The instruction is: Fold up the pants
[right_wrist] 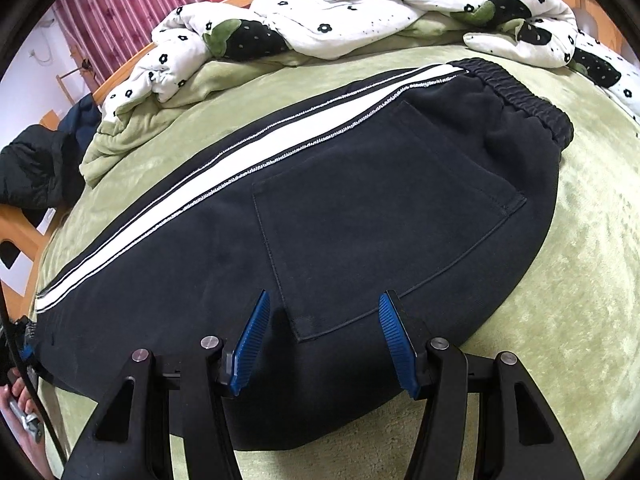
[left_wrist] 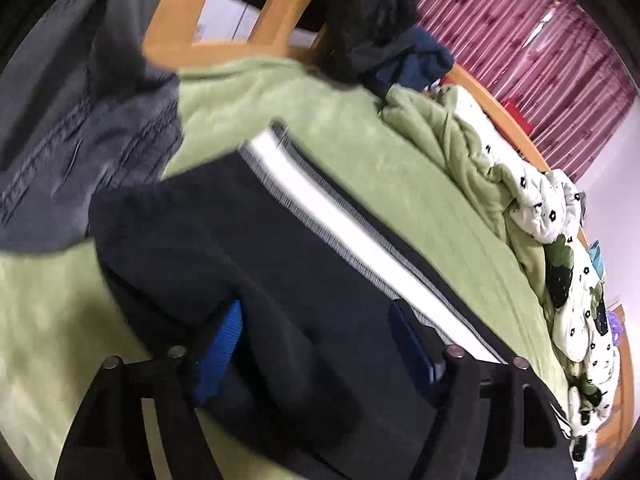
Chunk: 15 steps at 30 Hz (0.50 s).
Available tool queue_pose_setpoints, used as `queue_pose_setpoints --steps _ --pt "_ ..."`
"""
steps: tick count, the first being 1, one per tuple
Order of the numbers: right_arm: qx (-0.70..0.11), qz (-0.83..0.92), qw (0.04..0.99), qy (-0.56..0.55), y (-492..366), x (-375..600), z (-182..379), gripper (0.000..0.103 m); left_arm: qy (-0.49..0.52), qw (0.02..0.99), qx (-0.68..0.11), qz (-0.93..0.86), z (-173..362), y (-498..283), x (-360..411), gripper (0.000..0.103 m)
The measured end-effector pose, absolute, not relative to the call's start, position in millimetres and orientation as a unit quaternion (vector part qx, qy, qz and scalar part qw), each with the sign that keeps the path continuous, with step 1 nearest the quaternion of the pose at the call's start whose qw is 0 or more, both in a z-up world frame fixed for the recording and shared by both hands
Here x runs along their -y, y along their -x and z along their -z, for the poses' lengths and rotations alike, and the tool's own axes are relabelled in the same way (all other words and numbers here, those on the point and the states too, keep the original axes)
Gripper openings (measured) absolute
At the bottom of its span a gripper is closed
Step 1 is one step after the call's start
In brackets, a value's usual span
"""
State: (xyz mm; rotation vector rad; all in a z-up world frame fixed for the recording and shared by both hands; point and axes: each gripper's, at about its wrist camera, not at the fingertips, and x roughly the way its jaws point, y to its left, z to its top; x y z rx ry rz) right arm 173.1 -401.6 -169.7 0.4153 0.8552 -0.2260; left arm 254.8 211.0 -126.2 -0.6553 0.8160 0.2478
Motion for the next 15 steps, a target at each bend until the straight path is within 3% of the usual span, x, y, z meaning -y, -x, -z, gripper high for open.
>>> queue_pose_setpoints --steps 6,11,15 --pt "-0.42 0.112 0.875 -0.213 -170.6 411.9 174.7 0.056 0.368 0.809 -0.45 -0.084 157.8 -216.9 -192.1 0.074" --pt "-0.437 0.112 0.87 -0.2 -170.7 410.8 180.2 0.056 0.263 0.828 -0.488 -0.09 161.9 -227.4 -154.5 0.074" --pt "-0.449 0.104 0.875 -0.146 -171.4 403.3 188.2 0.056 0.259 0.825 -0.49 -0.112 167.1 -231.7 -160.0 0.075"
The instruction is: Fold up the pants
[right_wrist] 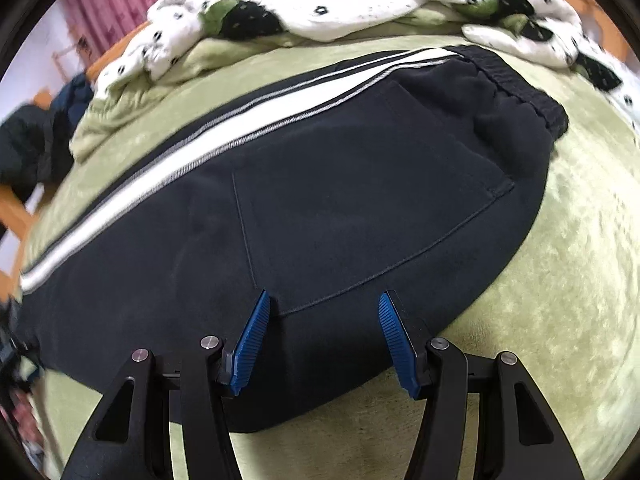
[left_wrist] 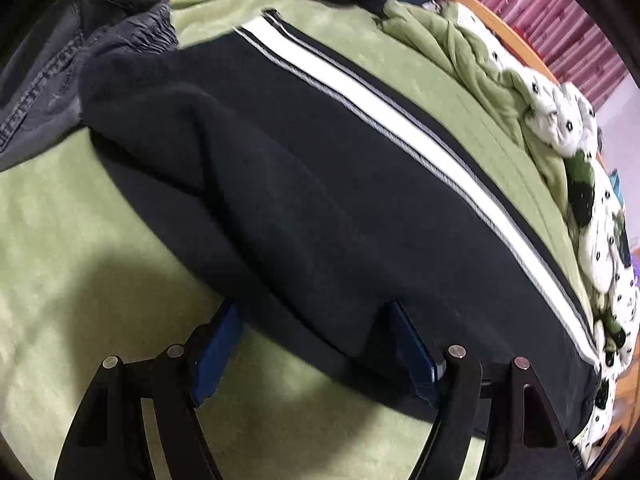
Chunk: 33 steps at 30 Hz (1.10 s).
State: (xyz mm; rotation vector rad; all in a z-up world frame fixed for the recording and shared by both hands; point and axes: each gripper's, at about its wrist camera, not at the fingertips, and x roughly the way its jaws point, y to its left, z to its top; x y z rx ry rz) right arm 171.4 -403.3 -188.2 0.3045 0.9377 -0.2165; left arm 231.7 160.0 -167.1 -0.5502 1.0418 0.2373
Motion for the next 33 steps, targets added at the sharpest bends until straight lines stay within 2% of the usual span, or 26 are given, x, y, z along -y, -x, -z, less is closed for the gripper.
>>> queue_pose_setpoints --steps 4,9,11,16,22,24,25,26,27,28,30,33 --pt "-0.446 0.096 0.88 -0.13 -160.1 411.0 185.4 0.056 0.235 0.816 -0.499 -0.172 167.1 -216.5 -165.3 0.075" --pt "-0.428 0.114 0.879 -0.176 -141.3 443.0 178.9 0.059 0.266 0.817 -0.498 -0.118 165.3 -184.2 -163.6 0.074" --pt "-0.425 0.11 0.874 -0.208 -141.0 456.9 182.4 0.065 0.309 0.815 -0.484 -0.077 170.9 -169.1 -167.5 0.079" --pt "-0.421 0.103 0.866 -0.251 -162.2 476.8 199.3 0.065 0.326 0.831 -0.447 -0.053 176.2 -175.2 -162.3 0.094" --pt "-0.401 0.099 0.879 -0.237 -195.0 488.1 201.2 0.065 0.331 0.846 -0.406 -0.101 176.3 -210.7 -166.0 0.094" --pt "-0.389 0.113 0.881 -0.246 -201.5 493.5 200.9 0.055 0.316 0.851 -0.403 -0.113 174.5 -224.3 -164.3 0.087" --pt "-0.383 0.124 0.881 -0.248 -206.0 495.8 201.8 0.052 0.301 0.852 -0.407 -0.13 173.1 -233.9 -164.3 0.065" --pt "-0.377 0.129 0.883 -0.249 -210.4 497.7 202.8 0.047 0.296 0.853 -0.408 -0.138 173.1 -240.1 -165.8 0.051" --pt "-0.373 0.13 0.884 -0.249 -213.7 498.7 202.6 0.044 0.295 0.852 -0.408 -0.142 174.2 -243.4 -169.3 0.045" --pt "-0.37 0.134 0.885 -0.248 -217.9 500.9 202.9 0.041 0.29 0.851 -0.414 -0.141 175.9 -244.5 -172.4 0.033" --pt "-0.362 0.141 0.884 -0.261 -224.6 506.8 204.0 0.025 0.288 0.853 -0.415 -0.133 176.3 -242.1 -177.7 0.025" --pt "-0.349 0.149 0.882 -0.281 -223.6 512.5 201.4 0.015 0.296 0.852 -0.413 -0.123 173.1 -237.2 -181.8 0.017"
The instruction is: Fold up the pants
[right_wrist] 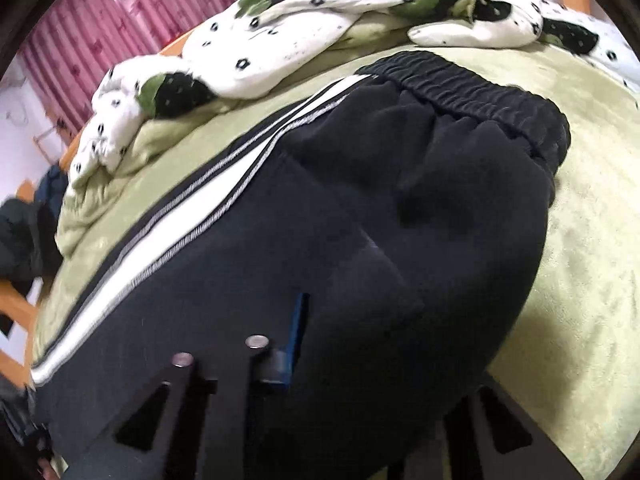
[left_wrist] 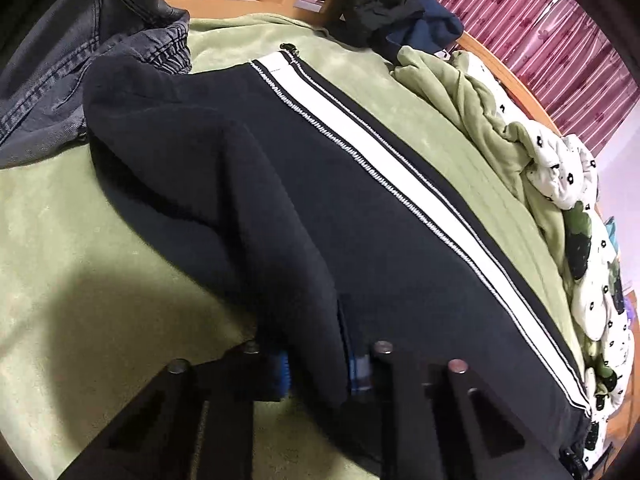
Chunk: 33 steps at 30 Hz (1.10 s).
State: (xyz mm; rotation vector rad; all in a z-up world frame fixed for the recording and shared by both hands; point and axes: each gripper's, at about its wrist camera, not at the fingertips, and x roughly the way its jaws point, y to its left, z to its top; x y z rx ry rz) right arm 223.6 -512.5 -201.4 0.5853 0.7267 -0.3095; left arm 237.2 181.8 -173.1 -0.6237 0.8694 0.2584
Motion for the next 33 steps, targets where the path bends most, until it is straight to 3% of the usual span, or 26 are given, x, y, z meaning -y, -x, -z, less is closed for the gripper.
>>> queue_pose_setpoints --steps 9,19,24,26,27,31,33 --pt "-0.304 0.123 0.901 -0.284 -168.0 518.4 151.1 0.011 0.273 0.868 -0.397 -0.121 140.8 -196.5 -161.4 0.013" --pt "-0.332 0.12 0.889 -0.291 -39.2 568.0 173.2 0.011 0.254 0.863 -0.433 -0.052 151.9 -75.9 -143.1 0.013" --pt "-0.37 0.117 0.868 -0.309 -10.5 583.0 197.9 0.015 0.185 0.876 -0.443 -0.051 156.1 -44.7 -124.9 0.016" --pt "-0.383 0.12 0.857 -0.324 -8.1 588.8 209.3 0.026 0.172 0.874 -0.451 -0.058 158.4 -47.6 -121.8 0.02" --pt "-0.377 0.113 0.854 -0.339 -5.0 592.2 208.8 0.028 0.175 0.874 -0.45 -0.06 157.8 -47.2 -122.6 0.021" --pt "-0.34 0.137 0.853 -0.372 18.9 604.7 193.1 0.031 0.19 0.864 -0.462 -0.059 156.3 -34.3 -125.6 0.061" --pt "-0.305 0.153 0.852 -0.396 27.5 616.6 187.0 0.054 0.187 0.868 -0.457 -0.058 156.6 -22.5 -121.2 0.064"
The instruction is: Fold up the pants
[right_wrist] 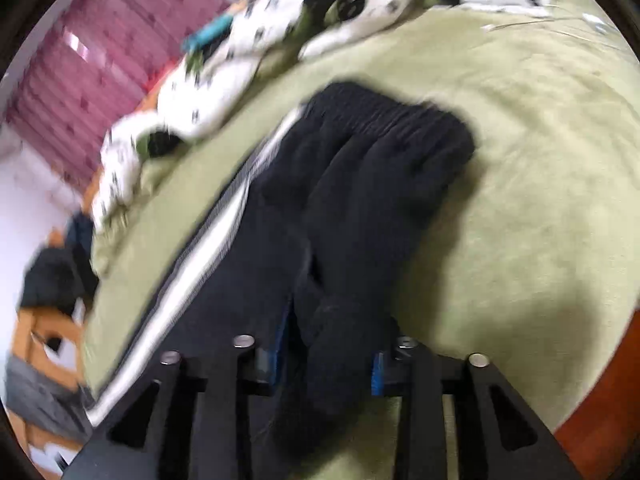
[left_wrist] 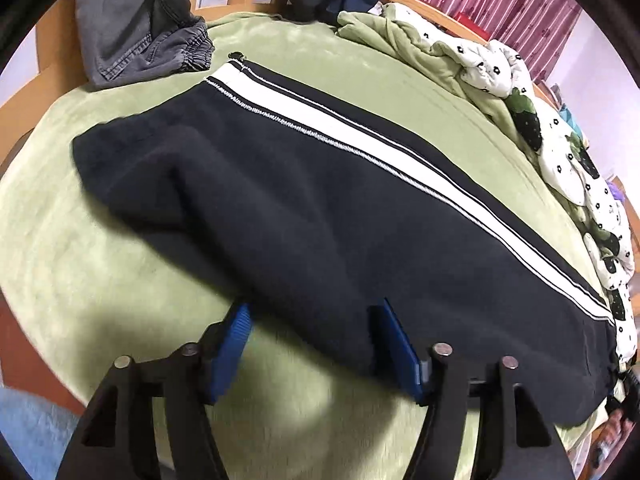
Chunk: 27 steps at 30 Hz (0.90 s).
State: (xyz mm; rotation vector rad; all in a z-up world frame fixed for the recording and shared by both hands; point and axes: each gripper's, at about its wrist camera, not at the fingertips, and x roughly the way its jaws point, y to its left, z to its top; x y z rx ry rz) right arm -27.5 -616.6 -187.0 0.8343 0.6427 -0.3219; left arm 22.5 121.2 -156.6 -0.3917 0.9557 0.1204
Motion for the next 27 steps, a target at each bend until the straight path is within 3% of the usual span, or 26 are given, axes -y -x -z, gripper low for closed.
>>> queue_pose_setpoints --steps 2,8,11,14,17,21,22,24,27 --pt "-0.295 0.163 0.851 -0.403 24.4 627.0 186.3 0.062 0.182 0.87 -0.455 -0.049 156.6 -12.7 -114.0 0.064" --pt "-0.308 0.189 0.84 -0.404 -17.4 655.0 193.9 0.063 0.156 0.886 -0.437 -0.02 140.2 6.9 -91.0 0.064" --pt "-0.287 0.225 0.865 -0.346 -15.2 647.6 176.1 0.021 0.14 0.9 -0.411 -0.023 125.7 16.4 -85.3 0.064" --pt "-0.238 0.218 0.903 -0.284 -7.4 633.9 146.5 0.015 0.137 0.91 -0.39 -0.026 111.1 21.6 -85.5 0.064" --pt "-0.258 0.232 0.896 -0.276 -12.5 634.1 151.8 0.016 0.138 0.916 -0.375 -0.029 101.0 22.8 -89.1 0.064" --pt "-0.362 0.237 0.859 -0.275 -17.7 649.7 175.9 0.022 0.131 0.92 -0.367 -0.038 95.2 15.2 -96.2 0.064" --pt "-0.359 0.241 0.857 -0.279 -10.1 650.4 173.3 0.023 0.133 0.922 -0.362 -0.036 93.5 13.2 -99.3 0.064" --pt "-0.328 0.267 0.863 -0.277 12.0 643.4 159.8 0.037 0.134 0.923 -0.358 -0.046 89.5 2.6 -109.2 0.064" --pt "-0.305 0.291 0.875 -0.237 18.3 617.7 140.9 0.04 0.139 0.92 -0.362 -0.056 86.1 -24.5 -123.1 0.064"
